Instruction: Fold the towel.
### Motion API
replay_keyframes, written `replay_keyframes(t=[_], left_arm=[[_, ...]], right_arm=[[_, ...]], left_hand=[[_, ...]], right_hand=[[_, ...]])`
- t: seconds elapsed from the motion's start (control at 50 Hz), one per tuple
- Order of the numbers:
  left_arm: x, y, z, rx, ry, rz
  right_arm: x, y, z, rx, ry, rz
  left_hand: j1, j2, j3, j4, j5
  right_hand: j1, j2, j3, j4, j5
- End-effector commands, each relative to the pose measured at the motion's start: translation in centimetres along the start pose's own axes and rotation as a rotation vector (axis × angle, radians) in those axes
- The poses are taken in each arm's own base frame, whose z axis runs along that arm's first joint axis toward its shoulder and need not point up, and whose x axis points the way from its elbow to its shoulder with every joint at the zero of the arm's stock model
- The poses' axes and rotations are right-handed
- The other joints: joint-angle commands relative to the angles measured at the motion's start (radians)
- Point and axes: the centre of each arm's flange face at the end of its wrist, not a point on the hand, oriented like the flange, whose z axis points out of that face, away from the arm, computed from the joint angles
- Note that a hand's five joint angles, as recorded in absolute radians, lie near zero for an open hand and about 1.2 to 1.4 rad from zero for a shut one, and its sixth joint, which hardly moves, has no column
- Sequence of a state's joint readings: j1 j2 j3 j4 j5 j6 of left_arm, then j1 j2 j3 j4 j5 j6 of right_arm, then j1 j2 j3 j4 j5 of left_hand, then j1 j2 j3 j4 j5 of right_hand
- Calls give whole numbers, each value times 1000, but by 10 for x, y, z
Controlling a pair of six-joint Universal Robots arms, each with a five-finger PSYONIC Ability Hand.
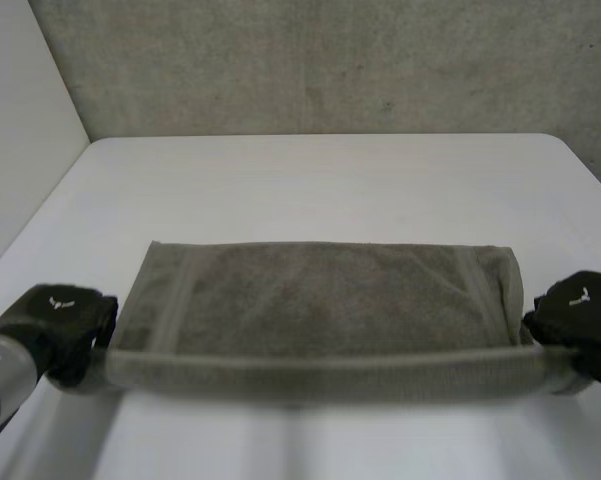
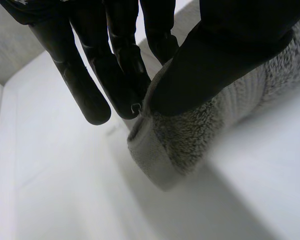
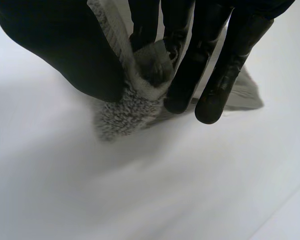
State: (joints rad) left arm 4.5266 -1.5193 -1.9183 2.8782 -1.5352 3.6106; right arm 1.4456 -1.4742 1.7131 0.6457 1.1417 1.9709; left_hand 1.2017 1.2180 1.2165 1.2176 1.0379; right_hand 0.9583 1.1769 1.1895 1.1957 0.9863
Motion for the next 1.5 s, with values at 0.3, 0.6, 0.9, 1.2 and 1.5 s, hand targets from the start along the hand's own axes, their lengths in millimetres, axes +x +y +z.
replay_keyframes(t=[0.3,0.6,0.9,1.2,1.5], left_arm=[[-5,-47,174,144,-109,33],[-2,-68,221,279,-173,28],[13,-60,184,268,-135,12],[16,-48,136,260,-102,-122],[19,-44,132,293,-102,-158]], right_arm=[[36,-39,138,184,347,7],[46,-47,183,200,448,-14],[30,-56,129,268,373,178],[12,12,103,144,217,314],[31,39,124,170,313,333]], left_hand=[[195,178,180,179,184],[-557,-573,-571,-573,-567],[-1027,-1043,-1042,-1043,-1038],[-1027,-1043,-1042,-1043,-1038],[-1027,-1043,-1042,-1043,-1038]], right_hand=[[438,219,207,201,235],[-60,-279,-291,-297,-263],[-784,-1002,-1015,-1021,-986],[-527,-745,-758,-764,-729],[438,219,207,201,235]])
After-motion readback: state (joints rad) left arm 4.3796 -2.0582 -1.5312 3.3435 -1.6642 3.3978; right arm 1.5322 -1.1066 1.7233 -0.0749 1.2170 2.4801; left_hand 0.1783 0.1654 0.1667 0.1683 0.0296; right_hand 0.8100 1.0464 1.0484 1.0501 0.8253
